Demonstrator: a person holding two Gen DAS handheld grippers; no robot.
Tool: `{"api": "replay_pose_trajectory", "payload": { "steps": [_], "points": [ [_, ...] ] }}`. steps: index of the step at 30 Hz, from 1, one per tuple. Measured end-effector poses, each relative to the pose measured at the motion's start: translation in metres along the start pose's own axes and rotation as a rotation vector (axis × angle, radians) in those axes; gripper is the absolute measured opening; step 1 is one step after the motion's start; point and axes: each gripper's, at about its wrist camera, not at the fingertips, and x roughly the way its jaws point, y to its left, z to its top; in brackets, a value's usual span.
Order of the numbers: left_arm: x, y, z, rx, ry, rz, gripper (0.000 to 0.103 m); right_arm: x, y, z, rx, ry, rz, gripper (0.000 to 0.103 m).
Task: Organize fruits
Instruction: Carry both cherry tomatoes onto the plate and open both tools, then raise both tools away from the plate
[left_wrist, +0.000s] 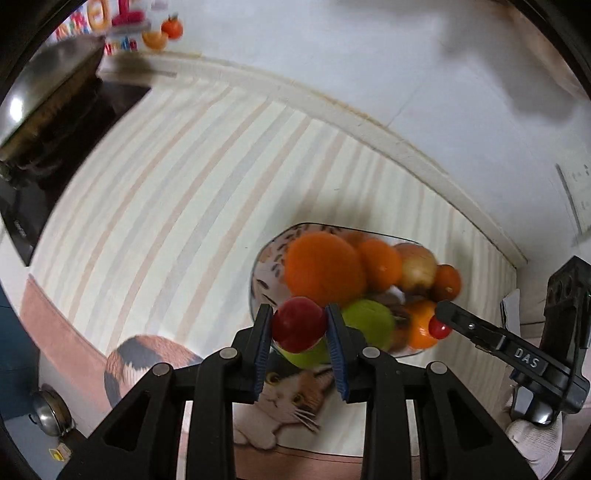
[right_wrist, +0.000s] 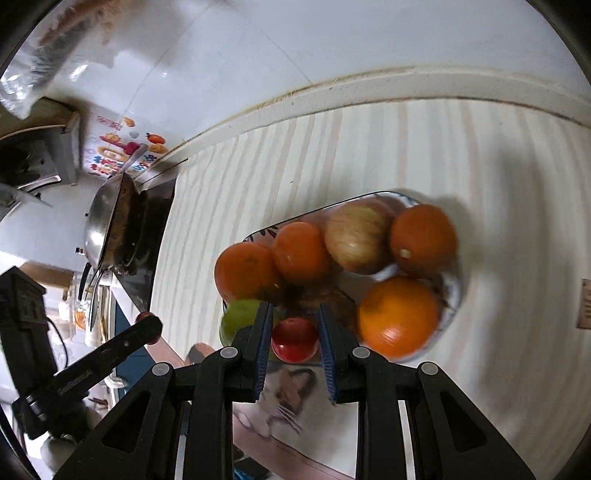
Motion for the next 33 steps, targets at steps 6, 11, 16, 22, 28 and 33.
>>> {"api": "replay_pose_trajectory", "payload": {
  "steps": [6,11,16,22,28,33],
  "points": [
    [0.046,0.034,0.019,-0.04,0.125,-0.084,0.026,0.037,0.027,0.01,0.023,0.015,-0.029,0.027],
    [0.068,0.043,0.023,-0.055,0.183,-0.126,0.026,0.05,0.039,0.016,0.013,0.009,-0.064,0.027],
    [0.076,0.039,0.021,-0.039,0.205,-0.139,0.026,0.049,0.04,0.021,0.018,-0.002,-0.086,0.027],
    [0.091,0.037,0.019,-0.023,0.23,-0.125,0.027,0.042,0.044,0.025,0.006,-0.022,-0.097,0.027],
    [0.09,0.033,0.014,-0.025,0.259,-0.135,0.032,0.029,0.041,0.021,-0.001,-0.027,-0.106,0.027],
    [0.073,0.031,0.016,-0.013,0.221,-0.133,0.088,0.018,0.041,0.011,-0.025,-0.04,-0.16,0.05]
  ]
}}
